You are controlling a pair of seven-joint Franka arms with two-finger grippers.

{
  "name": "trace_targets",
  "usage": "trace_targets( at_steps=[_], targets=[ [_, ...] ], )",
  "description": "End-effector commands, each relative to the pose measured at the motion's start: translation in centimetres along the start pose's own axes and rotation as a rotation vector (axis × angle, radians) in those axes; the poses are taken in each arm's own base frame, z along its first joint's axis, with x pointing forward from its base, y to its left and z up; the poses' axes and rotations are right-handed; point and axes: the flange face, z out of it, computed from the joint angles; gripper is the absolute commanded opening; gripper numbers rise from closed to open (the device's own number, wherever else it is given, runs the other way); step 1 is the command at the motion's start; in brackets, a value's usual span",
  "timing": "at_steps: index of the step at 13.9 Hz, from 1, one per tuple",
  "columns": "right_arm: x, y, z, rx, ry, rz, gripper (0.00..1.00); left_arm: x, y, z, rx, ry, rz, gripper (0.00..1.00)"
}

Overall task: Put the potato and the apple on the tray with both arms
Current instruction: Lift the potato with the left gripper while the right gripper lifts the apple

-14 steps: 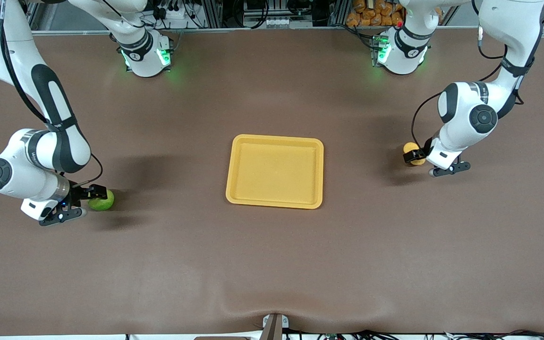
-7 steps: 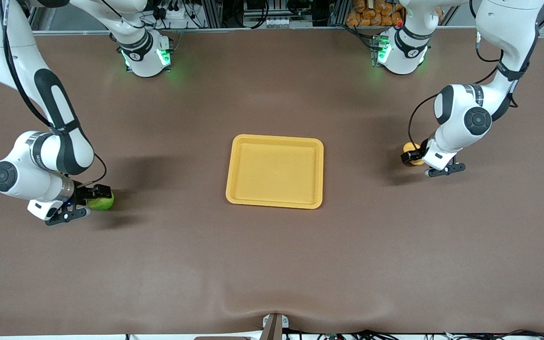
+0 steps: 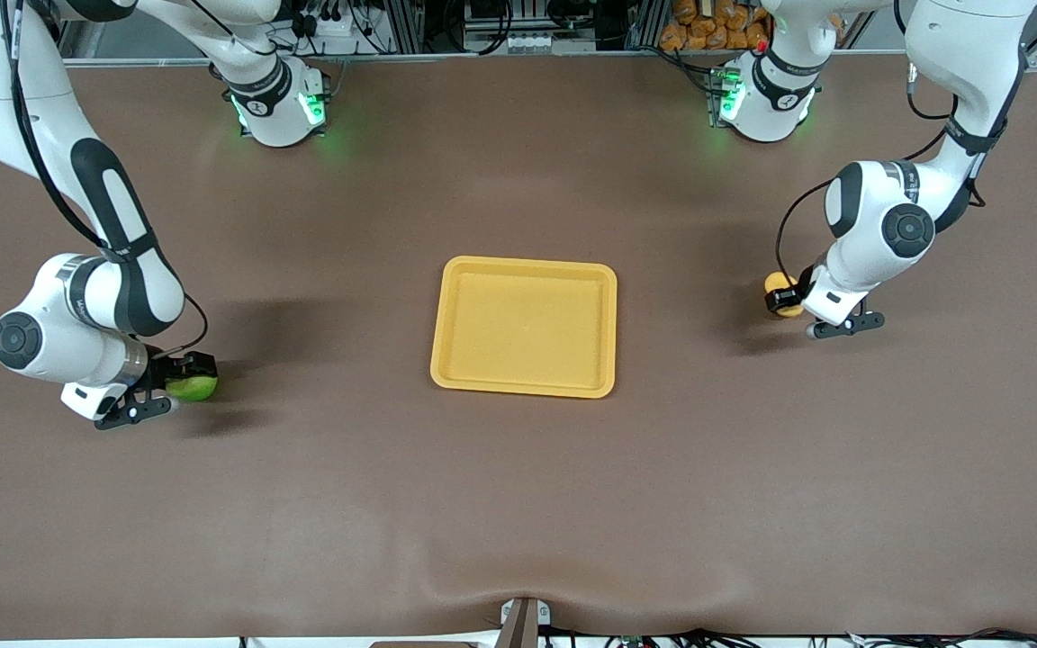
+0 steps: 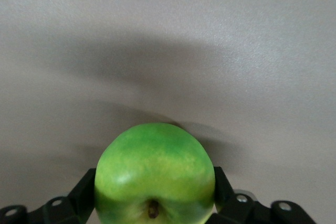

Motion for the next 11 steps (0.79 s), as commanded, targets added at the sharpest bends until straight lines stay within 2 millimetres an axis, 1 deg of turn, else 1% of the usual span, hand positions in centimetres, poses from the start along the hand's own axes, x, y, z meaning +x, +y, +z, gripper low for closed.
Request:
trace_targets(
  at_steps=[1, 3, 5, 8, 9, 11],
  targets=[
    [0.4, 0.1, -0.8, 0.007, 0.021, -0.009, 0.61, 0.8, 0.8, -2.9, -0.009, 0.020, -0.009, 0.10],
    [1.0, 0.0, -2.7, -0.002, 0.044, -0.014, 0.61, 2.0, 1.5, -5.5, 0.003, -0.009, -0.001, 0.10],
    [1.2, -0.5, -4.9, -0.002, 0.047, -0.022, 0.61, 3.1, 3.4, -8.1, 0.014, -0.049, -0.012, 0.10],
    [1.6, -1.3, -8.2, 0.016, 0.021, -0.038, 0.61, 3.9, 8.3, -11.2, 0.022, -0.087, -0.046, 0.11],
    [1.8, -1.9, -9.3, 0.029, 0.011, -0.048, 0.62, 4.0, 10.0, -11.6, 0.018, -0.088, -0.056, 0.11],
    [2.4, -3.4, -11.4, 0.051, -0.006, -0.070, 0.62, 4.3, 12.5, -13.0, 0.003, -0.066, -0.082, 0.10]
  ],
)
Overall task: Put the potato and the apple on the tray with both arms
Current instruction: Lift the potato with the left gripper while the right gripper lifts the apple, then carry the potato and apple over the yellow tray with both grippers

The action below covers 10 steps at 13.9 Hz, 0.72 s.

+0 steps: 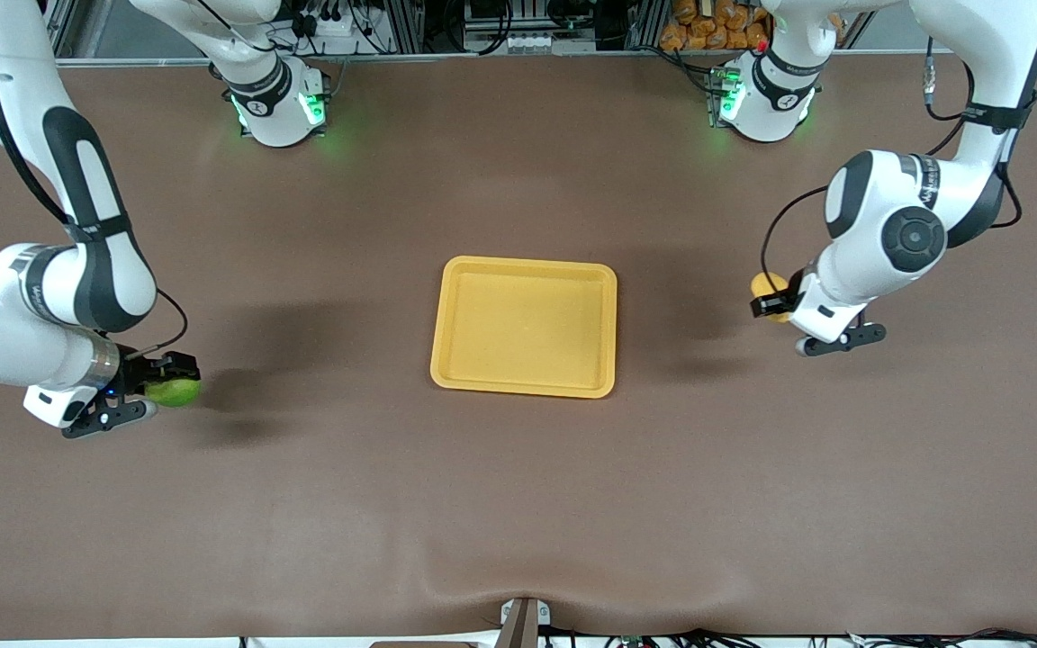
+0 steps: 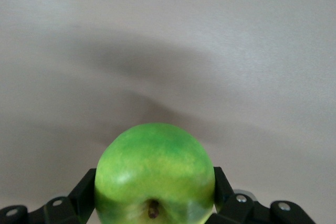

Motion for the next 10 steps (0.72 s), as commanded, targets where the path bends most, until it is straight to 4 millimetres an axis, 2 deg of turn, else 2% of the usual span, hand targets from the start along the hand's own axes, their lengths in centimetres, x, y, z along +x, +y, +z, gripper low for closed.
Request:
trace_targets(
  at_steps=[1, 4, 7, 9, 10],
  targets=[
    [0.6, -2.3, -3.5, 0.052, -0.007, -0.027, 0.62, 0.5, 3.3, -1.7, -0.023, -0.015, -0.037, 0.10],
    [1.1, -4.2, -5.2, 0.148, -0.034, -0.018, 0.62, 0.3, 8.3, -3.6, -0.013, -0.045, -0.124, 0.10],
    [1.5, -7.1, -6.6, 0.179, -0.033, -0.038, 0.62, -0.4, 13.4, -3.4, -0.016, -0.057, -0.218, 0.08],
    [1.9, -10.1, -7.4, 0.180, -0.053, 0.004, 0.62, 0.4, 15.5, -3.5, -0.038, -0.055, -0.290, 0.07],
    [2.3, -12.3, -7.8, 0.178, -0.054, 0.011, 0.62, 0.8, 16.4, -3.4, -0.047, -0.056, -0.318, 0.07]
  ],
)
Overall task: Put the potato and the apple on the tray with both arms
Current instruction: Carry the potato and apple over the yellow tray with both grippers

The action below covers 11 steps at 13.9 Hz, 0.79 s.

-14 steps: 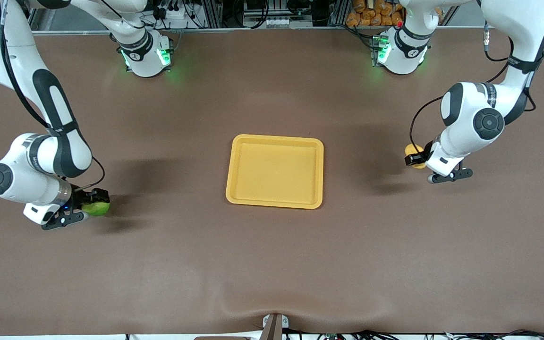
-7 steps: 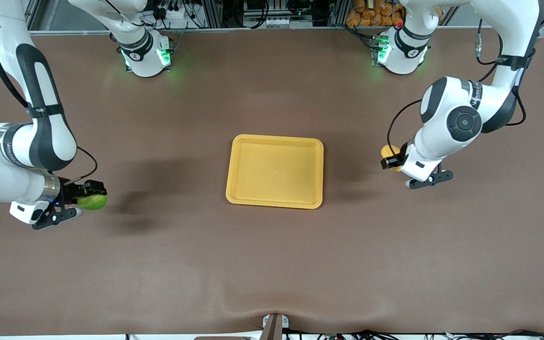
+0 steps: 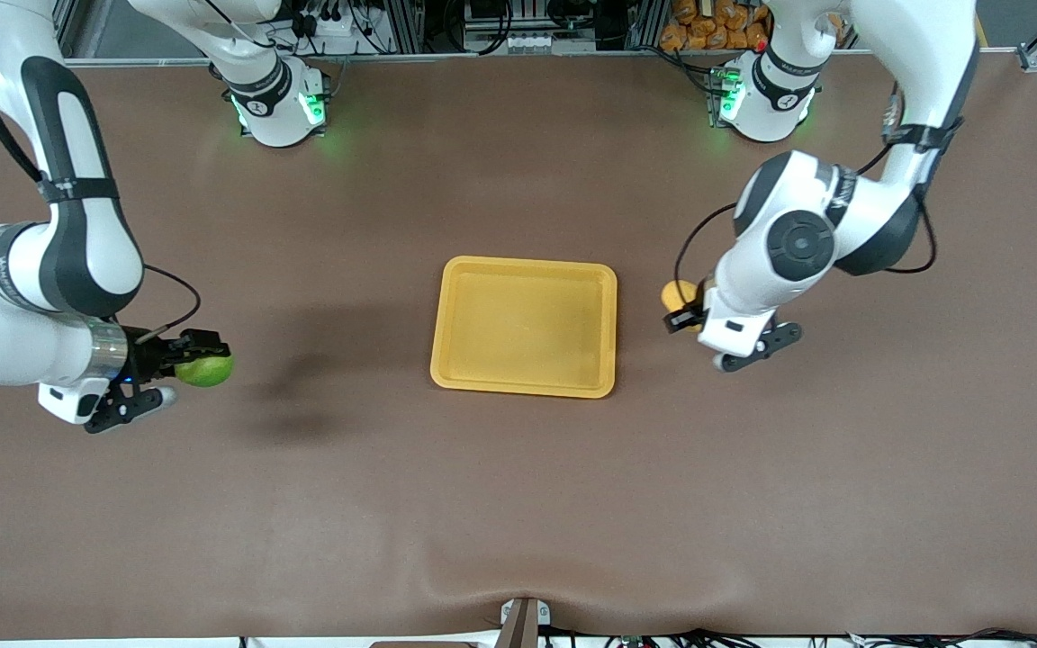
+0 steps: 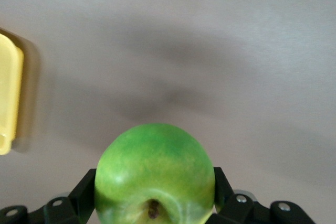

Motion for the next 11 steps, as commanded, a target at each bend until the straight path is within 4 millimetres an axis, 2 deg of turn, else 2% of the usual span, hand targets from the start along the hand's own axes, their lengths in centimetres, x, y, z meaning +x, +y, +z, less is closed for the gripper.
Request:
trace_targets(
  at_steps=[1, 3, 5, 6, 9, 11],
  targets=[
    [0.5, -5.7, -1.2, 0.004, 0.002, 0.032, 0.62, 1.5, 3.1, 0.1, -0.028, -0.031, -0.095, 0.07],
    [1.3, -9.6, -0.4, -0.002, -0.004, 0.062, 0.62, 0.3, 6.6, 1.0, -0.044, -0.042, -0.167, 0.07],
    [2.3, -14.2, 0.7, 0.038, 0.011, 0.046, 0.62, -1.5, 9.3, 3.6, -0.022, -0.058, -0.236, 0.08],
    [2.8, -15.8, 1.3, 0.045, 0.024, 0.028, 0.62, -2.4, 10.5, 4.7, -0.012, -0.054, -0.232, 0.08],
    [3.6, -21.9, 3.0, 0.025, 0.057, -0.072, 0.62, -4.0, 11.4, 7.7, 0.072, 0.041, -0.115, 0.11],
    [4.0, -24.9, 5.2, 0.011, 0.075, -0.129, 0.62, -6.0, 11.9, 9.2, 0.140, 0.074, 0.018, 0.11]
  ],
)
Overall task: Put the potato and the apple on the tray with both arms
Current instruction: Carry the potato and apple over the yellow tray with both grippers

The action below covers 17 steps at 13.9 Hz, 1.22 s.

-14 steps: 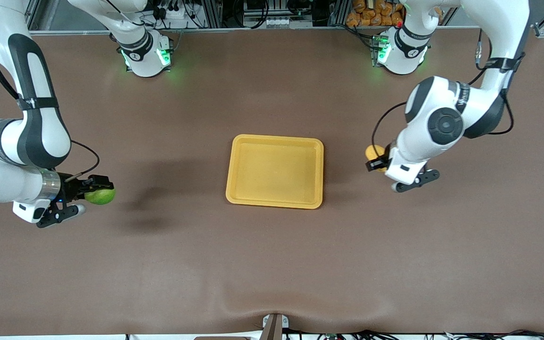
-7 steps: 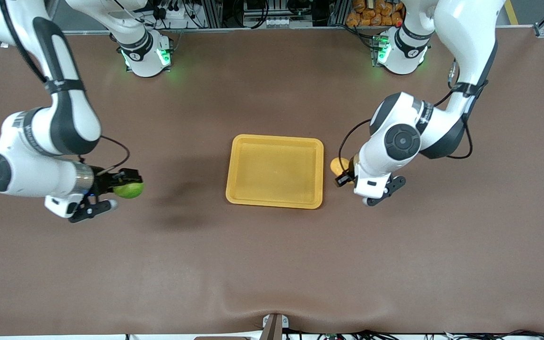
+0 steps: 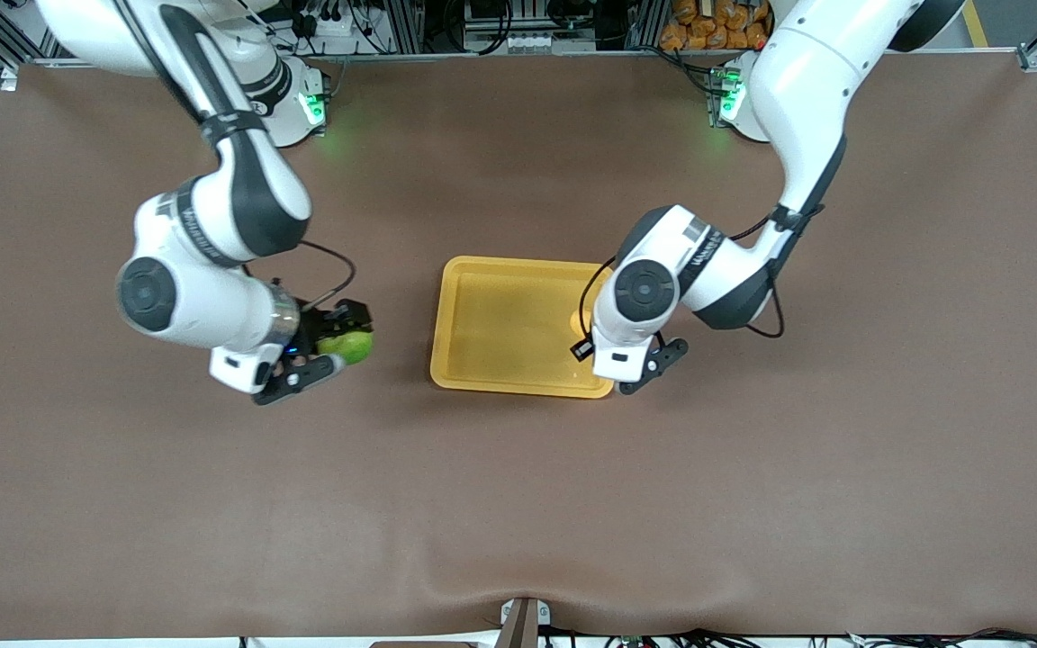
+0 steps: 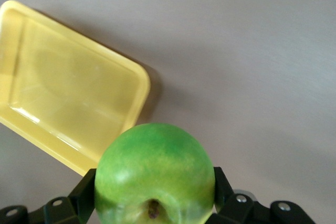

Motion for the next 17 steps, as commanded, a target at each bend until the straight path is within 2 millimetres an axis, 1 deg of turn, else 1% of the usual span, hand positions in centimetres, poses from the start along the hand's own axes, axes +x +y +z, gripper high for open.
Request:
trace_targets(
  at_steps=[1, 2, 3, 4, 5, 6, 7, 8, 9, 10, 11, 13, 14, 15, 17],
  targets=[
    [0.4, -4.0, 2.3, -0.001, 0.038, -0.057, 0.62, -1.6, 0.8, 0.6, 0.064, 0.039, 0.126, 0.11],
    [0.4, -4.8, 2.4, -0.004, 0.050, -0.070, 0.62, -1.9, 1.0, 1.0, 0.070, 0.038, 0.133, 0.11],
    [0.4, -5.6, 2.8, -0.005, 0.045, -0.083, 0.62, -2.5, 1.3, 1.4, 0.076, 0.040, 0.147, 0.13],
    [0.1, -7.0, 3.6, -0.006, 0.031, -0.103, 0.62, -3.3, 1.6, 1.5, 0.078, 0.042, 0.170, 0.14],
    [-0.3, -7.1, 4.4, -0.007, 0.016, -0.104, 0.62, -3.8, 1.8, 2.0, 0.083, 0.038, 0.206, 0.14],
    [-0.4, -6.6, 4.6, -0.007, 0.011, -0.098, 0.62, -3.9, 1.8, 2.3, 0.089, 0.037, 0.238, 0.16],
    [-0.4, -5.9, 4.8, -0.007, 0.007, -0.117, 0.62, -4.2, 1.8, 2.5, 0.094, 0.035, 0.269, 0.21],
    [-0.5, -4.8, 4.7, -0.007, 0.007, -0.156, 0.62, -4.2, 1.9, 2.9, 0.102, 0.043, 0.286, 0.25],
    [-0.4, -3.2, 4.5, -0.006, 0.010, -0.188, 0.62, -4.3, 1.9, 3.0, 0.109, 0.058, 0.298, 0.31],
    [-0.3, -2.3, 4.6, -0.004, 0.009, -0.212, 0.62, -4.7, 2.1, 3.1, 0.114, 0.066, 0.311, 0.38],
    [-0.3, -2.2, 4.6, -0.003, 0.008, -0.228, 0.62, -4.8, 2.2, 3.6, 0.120, 0.067, 0.315, 0.42],
    [-0.4, -3.1, 5.3, -0.009, 0.012, -0.244, 0.62, -4.8, 2.3, 4.5, 0.129, 0.064, 0.321, 0.45],
    [-0.5, -3.3, 6.0, -0.015, 0.022, -0.252, 0.62, -4.7, 2.3, 4.9, 0.134, 0.073, 0.328, 0.51],
    [-0.6, -3.3, 6.3, -0.020, 0.028, -0.290, 0.62, -4.7, 2.3, 5.4, 0.143, 0.085, 0.338, 0.60],
    [-0.4, -3.0, 6.8, -0.024, 0.032, -0.405, 0.62, -4.6, 2.3, 5.6, 0.151, 0.098, 0.348, 0.69]
  ],
)
